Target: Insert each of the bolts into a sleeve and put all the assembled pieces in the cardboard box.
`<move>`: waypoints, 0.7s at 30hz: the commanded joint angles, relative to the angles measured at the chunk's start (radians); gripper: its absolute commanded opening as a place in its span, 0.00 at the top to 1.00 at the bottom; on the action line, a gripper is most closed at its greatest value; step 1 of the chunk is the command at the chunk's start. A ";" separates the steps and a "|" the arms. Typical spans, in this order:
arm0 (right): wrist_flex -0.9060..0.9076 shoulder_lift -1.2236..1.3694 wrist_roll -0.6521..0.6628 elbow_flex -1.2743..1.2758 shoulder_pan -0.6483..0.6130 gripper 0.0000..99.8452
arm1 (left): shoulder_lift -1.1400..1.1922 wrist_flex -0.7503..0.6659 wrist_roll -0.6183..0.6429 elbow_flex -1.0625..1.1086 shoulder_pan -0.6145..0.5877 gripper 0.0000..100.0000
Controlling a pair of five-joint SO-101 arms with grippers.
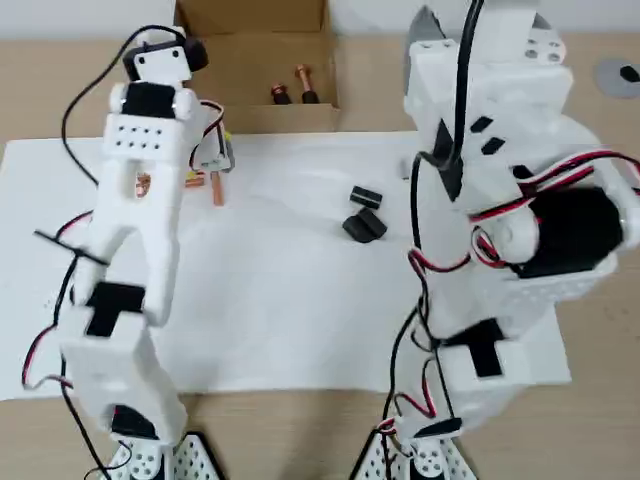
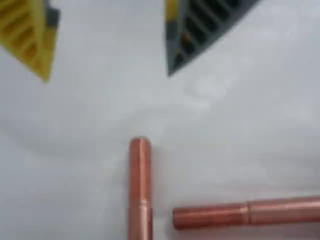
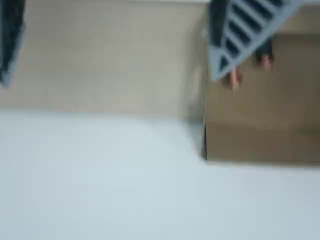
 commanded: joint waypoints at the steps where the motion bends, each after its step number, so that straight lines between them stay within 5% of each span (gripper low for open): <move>1: 0.015 -0.143 0.003 0.223 0.019 0.70 | 0.059 0.003 0.008 -0.103 0.011 0.83; 21: -0.216 -0.840 0.011 1.349 0.019 0.70 | 0.452 -0.006 0.008 -0.448 -0.041 0.84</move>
